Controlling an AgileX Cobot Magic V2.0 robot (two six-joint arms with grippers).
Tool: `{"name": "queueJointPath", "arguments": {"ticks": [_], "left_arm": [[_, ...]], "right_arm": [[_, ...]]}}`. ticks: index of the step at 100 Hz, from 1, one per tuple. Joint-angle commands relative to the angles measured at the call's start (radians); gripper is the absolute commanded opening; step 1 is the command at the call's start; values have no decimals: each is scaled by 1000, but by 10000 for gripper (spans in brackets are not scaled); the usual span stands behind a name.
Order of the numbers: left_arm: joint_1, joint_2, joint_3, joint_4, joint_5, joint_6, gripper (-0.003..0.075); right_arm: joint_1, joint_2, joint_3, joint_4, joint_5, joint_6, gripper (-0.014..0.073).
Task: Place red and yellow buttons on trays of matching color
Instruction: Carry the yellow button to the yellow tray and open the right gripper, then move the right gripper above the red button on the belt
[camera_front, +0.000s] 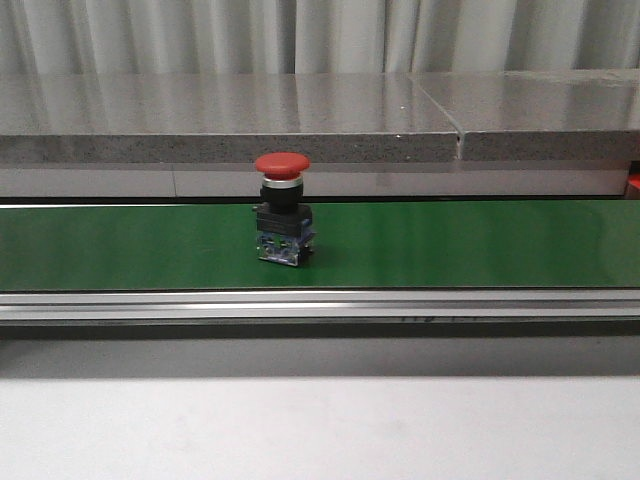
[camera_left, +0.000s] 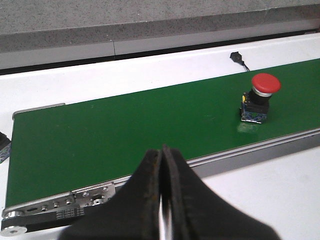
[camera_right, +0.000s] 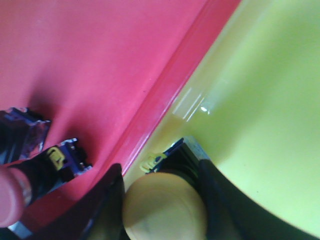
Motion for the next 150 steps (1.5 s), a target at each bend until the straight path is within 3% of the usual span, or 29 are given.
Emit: {"name": "queueJointPath", "arguments": {"ticks": [1, 12, 24, 30, 61, 101, 122, 150], "left_arm": [[-7, 8, -25, -19, -69, -2, -21], [-7, 8, -25, -19, -69, -2, -21], [-7, 8, -25, -19, -69, -2, -21], [-7, 8, -25, -19, -69, -2, -21], [-7, 8, -25, -19, -69, -2, -21], [-7, 8, -25, -19, -71, -2, -21], [-7, 8, -25, -19, -71, -2, -21], [-7, 8, -25, -19, -71, -2, -21]], "right_arm": [[-6, -28, -23, 21, -34, -1, 227], [-5, -15, -23, 21, -34, -9, 274], [-4, -14, -23, 21, -36, -21, 484], [-4, -14, -23, 21, -41, -21, 542], [-4, -64, -23, 10, -33, -21, 541], [25, -284, 17, 6, -15, -34, 541], [131, -390, 17, -2, 8, -54, 541], [350, -504, 17, -46, 18, -63, 541]]}}
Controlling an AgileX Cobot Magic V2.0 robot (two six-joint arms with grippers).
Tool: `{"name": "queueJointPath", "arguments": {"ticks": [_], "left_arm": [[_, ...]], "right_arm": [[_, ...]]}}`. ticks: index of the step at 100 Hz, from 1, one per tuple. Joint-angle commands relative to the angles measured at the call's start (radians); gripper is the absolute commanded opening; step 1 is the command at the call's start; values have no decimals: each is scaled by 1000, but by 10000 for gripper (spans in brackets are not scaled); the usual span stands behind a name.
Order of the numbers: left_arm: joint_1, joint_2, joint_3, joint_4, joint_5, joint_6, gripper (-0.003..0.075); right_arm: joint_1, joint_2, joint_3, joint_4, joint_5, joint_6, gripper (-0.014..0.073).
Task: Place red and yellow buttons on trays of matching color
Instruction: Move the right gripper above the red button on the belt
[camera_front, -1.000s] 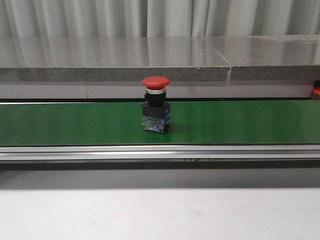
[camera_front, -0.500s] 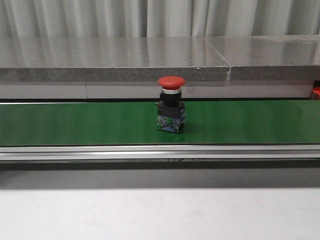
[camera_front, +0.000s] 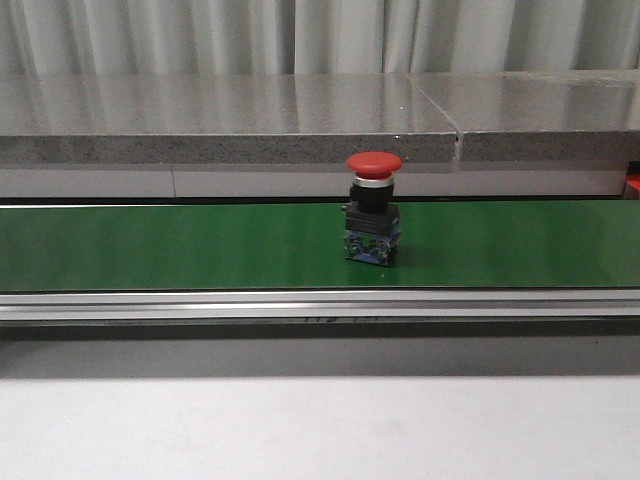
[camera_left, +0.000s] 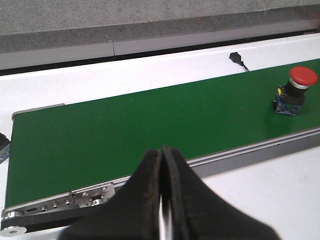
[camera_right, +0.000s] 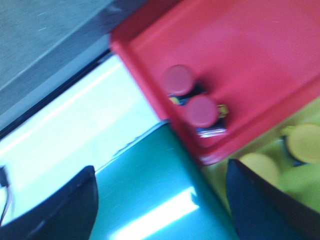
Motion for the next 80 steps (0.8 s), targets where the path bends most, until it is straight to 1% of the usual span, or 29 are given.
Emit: {"name": "queueJointPath", "arguments": {"ticks": [1, 16, 32, 59, 80], "left_arm": [[-7, 8, -25, -19, -69, -2, -21], [-7, 8, -25, -19, -69, -2, -21], [-7, 8, -25, -19, -69, -2, -21], [-7, 8, -25, -19, -69, -2, -21], [-7, 8, -25, -19, -69, -2, -21]], "right_arm": [[69, -64, -22, -9, -24, -11, 541], [185, -109, -22, -32, 8, -11, 541], [293, -127, -22, -43, 112, -22, 541], [484, -129, -23, -42, 283, -208, 541], [587, -104, -30, -42, 316, -279, 542]]}}
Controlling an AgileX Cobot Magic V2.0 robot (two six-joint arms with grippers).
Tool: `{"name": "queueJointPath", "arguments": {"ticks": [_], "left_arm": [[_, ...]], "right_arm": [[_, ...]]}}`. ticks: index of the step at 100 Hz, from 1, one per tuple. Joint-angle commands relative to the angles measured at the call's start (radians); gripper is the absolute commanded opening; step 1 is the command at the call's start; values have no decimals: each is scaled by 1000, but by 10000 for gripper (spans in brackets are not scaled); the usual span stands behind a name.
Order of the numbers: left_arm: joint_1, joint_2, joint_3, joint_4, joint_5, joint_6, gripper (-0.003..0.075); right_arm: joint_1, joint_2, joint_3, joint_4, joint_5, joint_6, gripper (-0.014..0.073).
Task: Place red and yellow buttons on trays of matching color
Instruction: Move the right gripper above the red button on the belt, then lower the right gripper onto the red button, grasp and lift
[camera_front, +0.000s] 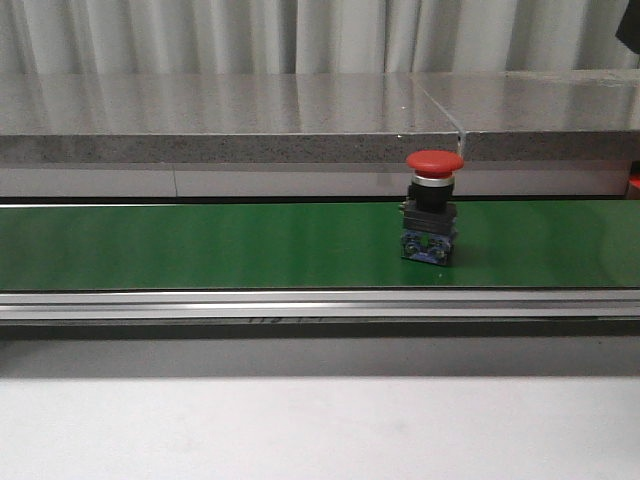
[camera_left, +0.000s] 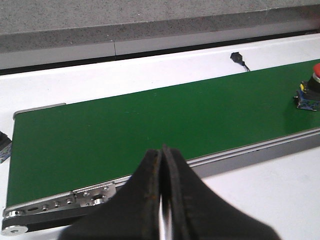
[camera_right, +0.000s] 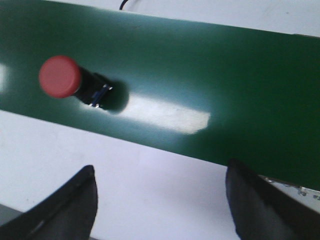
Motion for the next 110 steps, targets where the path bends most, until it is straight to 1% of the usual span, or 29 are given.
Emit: {"name": "queueJointPath", "arguments": {"ticks": [1, 23, 45, 73, 94, 98, 103, 110], "left_arm": [[-7, 8, -25, -19, -69, -2, -21], [-7, 8, -25, -19, -69, -2, -21], [-7, 8, -25, -19, -69, -2, -21], [-7, 8, -25, -19, -69, -2, -21], [-7, 8, -25, -19, -69, -2, -21], [-7, 8, -25, -19, -69, -2, -21], [-7, 8, -25, -19, -69, -2, -21], [-7, 8, -25, -19, -69, -2, -21]], "right_arm": [[36, -2, -33, 3, -11, -52, 542], [116, 108, -90, 3, 31, -130, 542], [137, 208, -127, 22, 31, -224, 542], [137, 325, -139, 79, -46, -323, 542], [137, 383, -139, 81, -142, -323, 538], [137, 389, -139, 81, -159, -323, 519], [137, 390, -139, 81, -172, -323, 466], [137, 390, -138, 81, -185, -323, 356]]}}
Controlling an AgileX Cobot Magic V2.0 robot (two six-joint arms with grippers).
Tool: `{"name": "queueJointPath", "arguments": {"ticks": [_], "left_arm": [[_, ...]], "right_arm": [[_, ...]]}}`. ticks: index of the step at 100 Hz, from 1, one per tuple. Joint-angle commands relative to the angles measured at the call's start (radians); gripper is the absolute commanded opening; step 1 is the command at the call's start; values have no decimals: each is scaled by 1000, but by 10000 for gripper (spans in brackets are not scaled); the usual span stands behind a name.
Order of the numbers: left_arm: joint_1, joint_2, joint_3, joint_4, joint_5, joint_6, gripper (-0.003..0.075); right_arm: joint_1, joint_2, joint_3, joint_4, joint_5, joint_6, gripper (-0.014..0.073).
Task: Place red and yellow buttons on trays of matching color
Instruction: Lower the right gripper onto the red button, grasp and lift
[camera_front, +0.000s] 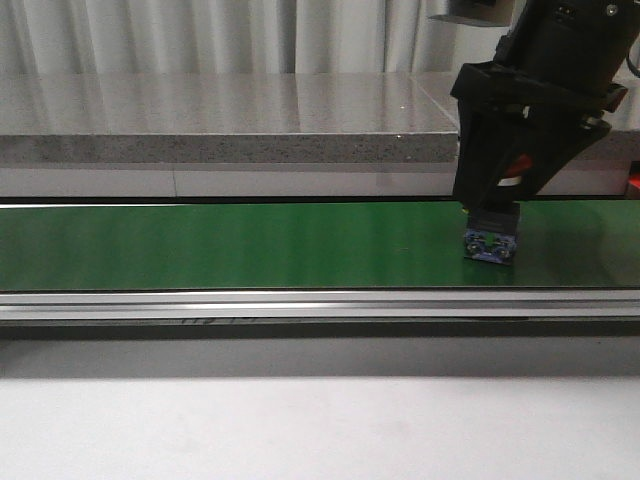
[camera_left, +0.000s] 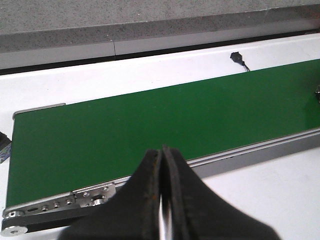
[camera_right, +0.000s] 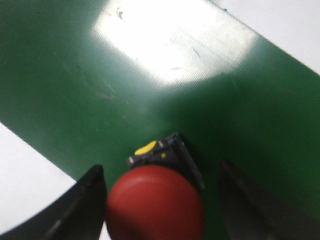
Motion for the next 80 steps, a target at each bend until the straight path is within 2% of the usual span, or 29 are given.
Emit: {"name": "queueJointPath", "arguments": {"ticks": [1, 13, 20, 33, 47, 61, 80], "left_arm": [[-7, 8, -25, -19, -69, -2, -21], [-7, 8, -25, -19, -69, -2, -21], [-7, 8, -25, -19, -69, -2, -21], [-7, 8, -25, -19, -69, -2, -21], [-7, 8, -25, -19, -69, -2, -21], [-7, 8, -25, -19, -69, -2, -21], [-7, 8, -25, -19, -69, -2, -21]], "right_arm": [[-2, -42, -32, 25, -45, -10, 332], [-2, -47, -32, 25, -68, -10, 162], [-2, -54, -32, 25, -81, -9, 124], [-4, -91, -32, 25, -97, 5, 115], [-42, -151, -32, 25, -118, 74, 112], [-133, -214, -32, 25, -127, 126, 112], [-318, -279, -32, 25, -139, 147, 112]]}}
